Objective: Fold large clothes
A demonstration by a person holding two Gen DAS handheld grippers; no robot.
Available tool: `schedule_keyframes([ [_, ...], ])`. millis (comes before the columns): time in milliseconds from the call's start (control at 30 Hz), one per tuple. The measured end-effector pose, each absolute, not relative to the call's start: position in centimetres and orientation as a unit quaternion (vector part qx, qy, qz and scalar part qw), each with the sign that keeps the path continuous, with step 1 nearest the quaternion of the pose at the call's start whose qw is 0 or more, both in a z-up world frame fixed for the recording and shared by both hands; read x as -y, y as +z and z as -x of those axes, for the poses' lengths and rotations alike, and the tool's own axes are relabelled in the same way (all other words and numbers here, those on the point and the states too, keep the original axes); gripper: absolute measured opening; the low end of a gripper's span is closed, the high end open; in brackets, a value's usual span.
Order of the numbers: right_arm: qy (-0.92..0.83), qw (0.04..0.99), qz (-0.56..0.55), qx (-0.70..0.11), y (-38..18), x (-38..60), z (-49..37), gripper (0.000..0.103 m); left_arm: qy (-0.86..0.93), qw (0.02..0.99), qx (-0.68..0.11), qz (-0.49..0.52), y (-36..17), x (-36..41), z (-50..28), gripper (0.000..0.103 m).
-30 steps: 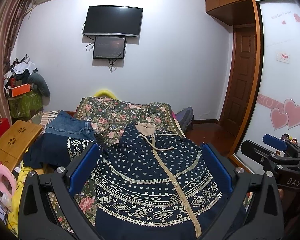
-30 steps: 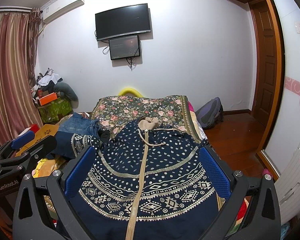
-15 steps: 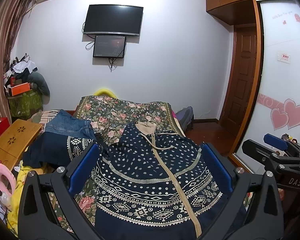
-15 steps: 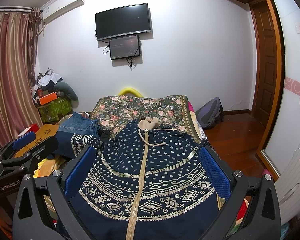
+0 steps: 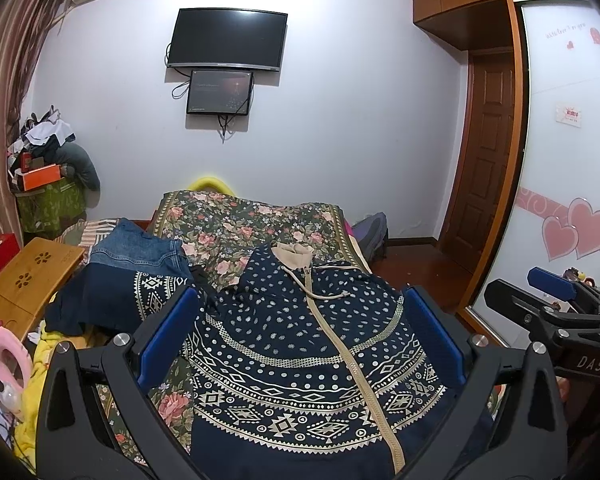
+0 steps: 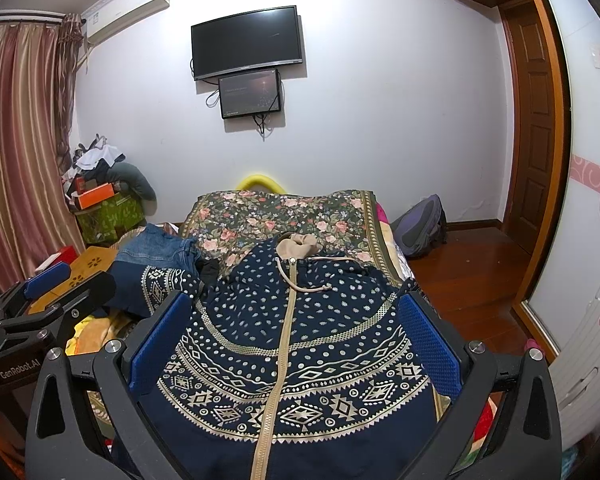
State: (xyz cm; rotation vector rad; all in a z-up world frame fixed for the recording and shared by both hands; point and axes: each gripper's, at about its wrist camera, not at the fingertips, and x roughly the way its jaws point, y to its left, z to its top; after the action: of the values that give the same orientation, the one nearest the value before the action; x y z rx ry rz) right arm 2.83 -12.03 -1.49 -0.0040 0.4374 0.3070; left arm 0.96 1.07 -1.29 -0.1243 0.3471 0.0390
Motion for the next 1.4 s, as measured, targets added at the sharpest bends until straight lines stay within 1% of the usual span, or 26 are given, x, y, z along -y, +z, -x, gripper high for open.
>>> schedule_keyframes([
  [300,0.148,0.963,0.013,-0.223,-1.8,11.5,-3.8,0.103,0.024,0.981,-0.177,0.071,-1.7,-2.0,-2.0,0.103],
  [567,0.149,0.962,0.023,-0.227,-1.9,10.6,-6.2,0.103,0.056,0.981,-0.171,0.071,-1.8,-4.9,-3.9,0.103],
  [733,0.146,0.962,0.037,-0.229,-2.3,9.4,-8.6,0.103,0.101,0.977,-0.174,0.076,-2.4,-9.0,-5.8,0.103],
  [900,0.133,0.961,0.059,-0.236,-3.3,8.0,-11.9,0.103,0.161,0.961,-0.201,0.101,-4.4,-14.8,-7.8,0.103],
  [1000,0.123,0.958,0.072,-0.248,-4.2,7.4,-14.0,0.103,0.192,0.945,-0.227,0.135,-6.3,-19.7,-8.7,0.103],
  [1167,0.115,0.951,0.076,-0.278,-5.9,7.1,-17.0,0.103,0.224,0.91,-0.266,0.224,-10.6,-28.3,-8.9,0.103],
  [1233,0.109,0.946,0.073,-0.295,-6.9,6.9,-18.2,0.103,0.232,0.893,-0.279,0.266,-12.7,-31.5,-8.9,0.1],
  [1300,0.111,0.942,0.069,-0.31,-7.7,6.8,-19.1,0.103,0.239,0.875,-0.291,0.303,-14.9,-34.1,-8.8,0.094],
  [1400,0.12,0.931,0.065,-0.337,-9.1,6.5,-20.4,0.103,0.235,0.847,-0.304,0.367,-18.2,-37.6,-8.7,0.09],
])
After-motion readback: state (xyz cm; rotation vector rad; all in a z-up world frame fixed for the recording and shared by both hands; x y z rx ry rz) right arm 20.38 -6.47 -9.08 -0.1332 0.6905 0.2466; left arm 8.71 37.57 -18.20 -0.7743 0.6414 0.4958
